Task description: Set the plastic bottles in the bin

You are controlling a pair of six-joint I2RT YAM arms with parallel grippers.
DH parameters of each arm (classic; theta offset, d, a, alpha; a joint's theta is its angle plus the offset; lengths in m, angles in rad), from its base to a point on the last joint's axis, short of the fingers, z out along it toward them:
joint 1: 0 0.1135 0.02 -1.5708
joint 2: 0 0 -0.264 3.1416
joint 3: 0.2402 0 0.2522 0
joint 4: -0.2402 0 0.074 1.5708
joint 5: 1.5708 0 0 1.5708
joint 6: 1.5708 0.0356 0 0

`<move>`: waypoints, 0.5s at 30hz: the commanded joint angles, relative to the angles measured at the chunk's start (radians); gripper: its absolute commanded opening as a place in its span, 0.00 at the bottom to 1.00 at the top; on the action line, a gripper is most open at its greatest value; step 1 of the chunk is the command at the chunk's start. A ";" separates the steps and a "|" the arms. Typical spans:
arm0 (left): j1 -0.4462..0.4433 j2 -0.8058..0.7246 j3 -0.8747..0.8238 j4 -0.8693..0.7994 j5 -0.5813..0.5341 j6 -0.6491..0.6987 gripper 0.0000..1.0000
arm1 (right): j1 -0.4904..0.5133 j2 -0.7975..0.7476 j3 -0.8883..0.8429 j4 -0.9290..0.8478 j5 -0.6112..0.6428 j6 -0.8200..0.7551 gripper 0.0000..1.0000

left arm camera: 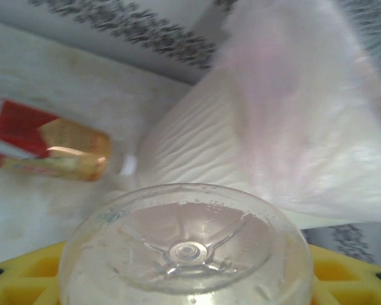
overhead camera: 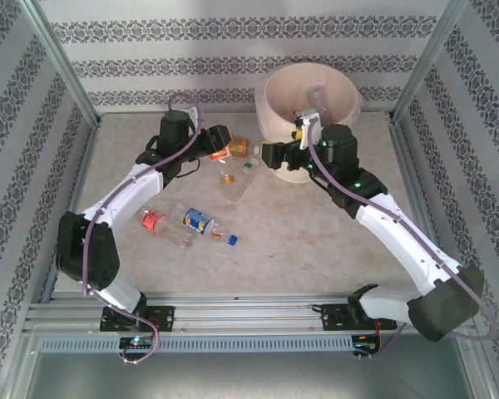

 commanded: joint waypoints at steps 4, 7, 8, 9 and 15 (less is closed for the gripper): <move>-0.039 -0.058 0.027 0.212 0.159 -0.055 0.42 | 0.045 0.095 0.055 0.121 -0.124 0.090 0.98; -0.050 -0.066 0.037 0.230 0.166 -0.063 0.42 | 0.061 0.136 0.078 0.137 -0.195 0.084 0.98; -0.052 -0.069 0.036 0.244 0.171 -0.070 0.42 | 0.065 0.150 0.089 0.141 -0.222 0.086 0.98; -0.054 -0.070 0.035 0.255 0.176 -0.080 0.42 | 0.071 0.160 0.095 0.151 -0.238 0.093 0.98; -0.055 -0.056 0.036 0.329 0.211 -0.152 0.41 | 0.095 0.235 0.117 0.192 -0.224 0.142 0.98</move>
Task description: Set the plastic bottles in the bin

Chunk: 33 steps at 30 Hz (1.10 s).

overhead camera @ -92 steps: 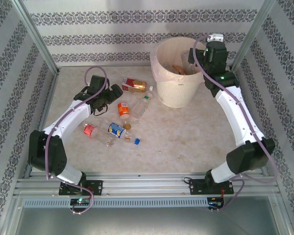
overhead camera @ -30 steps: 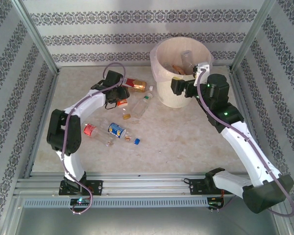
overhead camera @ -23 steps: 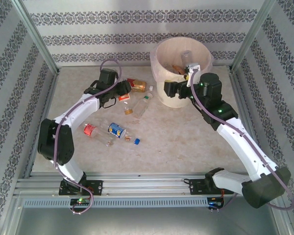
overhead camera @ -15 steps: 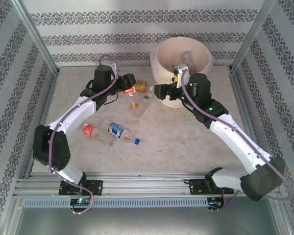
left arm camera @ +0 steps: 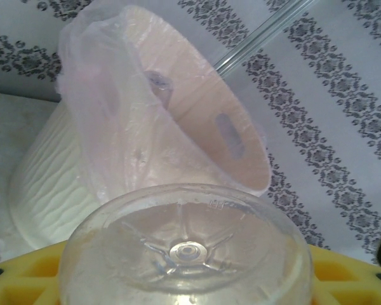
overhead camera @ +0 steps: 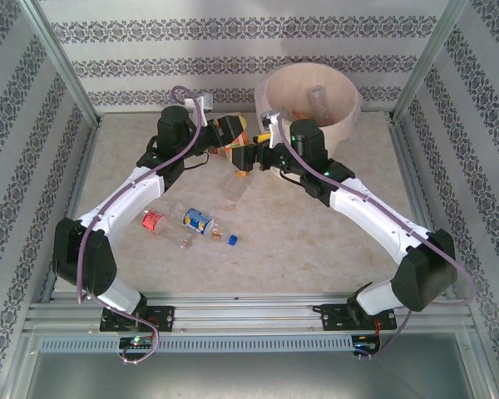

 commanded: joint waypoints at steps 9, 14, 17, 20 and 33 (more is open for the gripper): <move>-0.006 -0.030 0.021 0.124 0.061 -0.055 0.41 | 0.010 0.106 0.086 0.077 -0.088 0.098 0.81; -0.007 -0.034 0.012 0.119 0.056 -0.051 0.41 | 0.010 0.107 0.095 0.077 -0.091 0.095 0.59; -0.006 -0.033 0.014 0.118 0.057 -0.052 0.42 | 0.011 0.094 0.089 0.063 -0.081 0.078 0.53; -0.006 -0.031 0.018 0.118 0.071 -0.058 0.53 | 0.010 0.078 0.077 0.045 -0.055 0.059 0.50; -0.002 -0.149 0.033 -0.054 0.032 0.082 1.00 | -0.015 0.031 0.138 -0.166 0.111 -0.145 0.46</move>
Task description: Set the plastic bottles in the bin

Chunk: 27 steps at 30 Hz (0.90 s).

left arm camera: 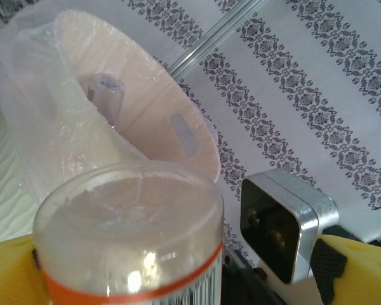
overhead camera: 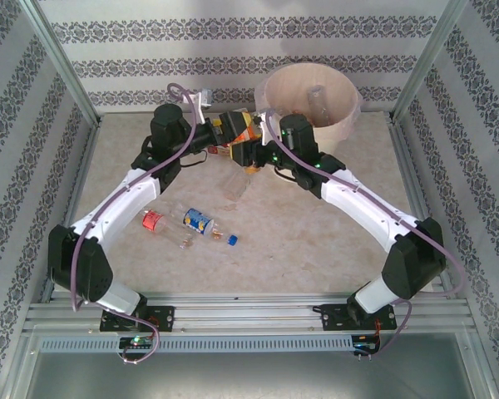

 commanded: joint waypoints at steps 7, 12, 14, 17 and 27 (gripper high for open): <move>-0.001 -0.219 -0.025 -0.185 -0.257 0.191 1.00 | -0.075 -0.090 0.078 -0.133 0.140 -0.165 0.47; -0.001 -0.264 -0.069 -0.243 -0.418 0.201 1.00 | -0.132 -0.109 0.116 -0.161 0.162 -0.216 0.47; -0.002 -0.269 -0.071 -0.285 -0.487 0.201 1.00 | -0.159 -0.109 0.146 -0.192 0.152 -0.286 0.47; 0.001 -0.268 -0.070 -0.344 -0.571 0.196 1.00 | -0.217 -0.106 0.185 -0.216 0.066 -0.397 0.46; 0.009 -0.243 -0.072 -0.420 -0.647 0.157 1.00 | -0.372 0.070 0.420 -0.290 0.024 -0.642 0.48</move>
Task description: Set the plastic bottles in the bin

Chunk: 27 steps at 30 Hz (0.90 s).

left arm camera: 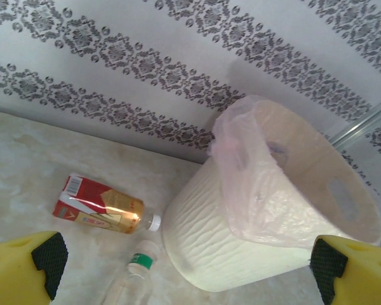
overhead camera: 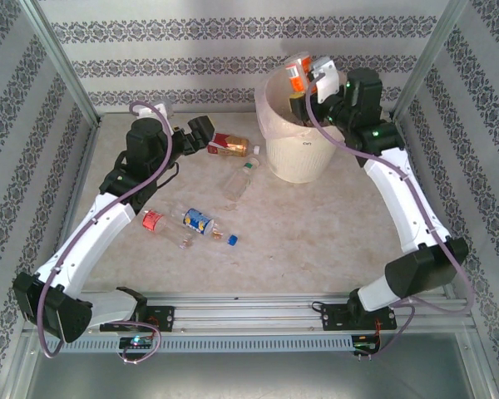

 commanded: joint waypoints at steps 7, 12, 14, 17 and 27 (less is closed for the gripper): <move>0.020 0.006 0.000 -0.106 -0.082 -0.021 1.00 | -0.088 0.252 0.307 -0.176 -0.081 -0.364 0.51; 0.033 0.011 -0.005 -0.126 -0.089 -0.038 1.00 | -0.112 0.352 0.373 -0.217 -0.131 -0.611 0.59; 0.037 0.015 -0.007 -0.128 -0.089 -0.047 1.00 | -0.114 0.414 0.433 -0.213 -0.082 -0.631 0.72; 0.043 0.022 -0.006 -0.131 -0.079 -0.060 1.00 | -0.116 0.493 0.520 -0.209 -0.032 -0.660 0.88; 0.054 0.042 -0.013 -0.135 -0.052 -0.080 1.00 | -0.094 0.426 0.447 -0.024 0.077 -0.529 0.93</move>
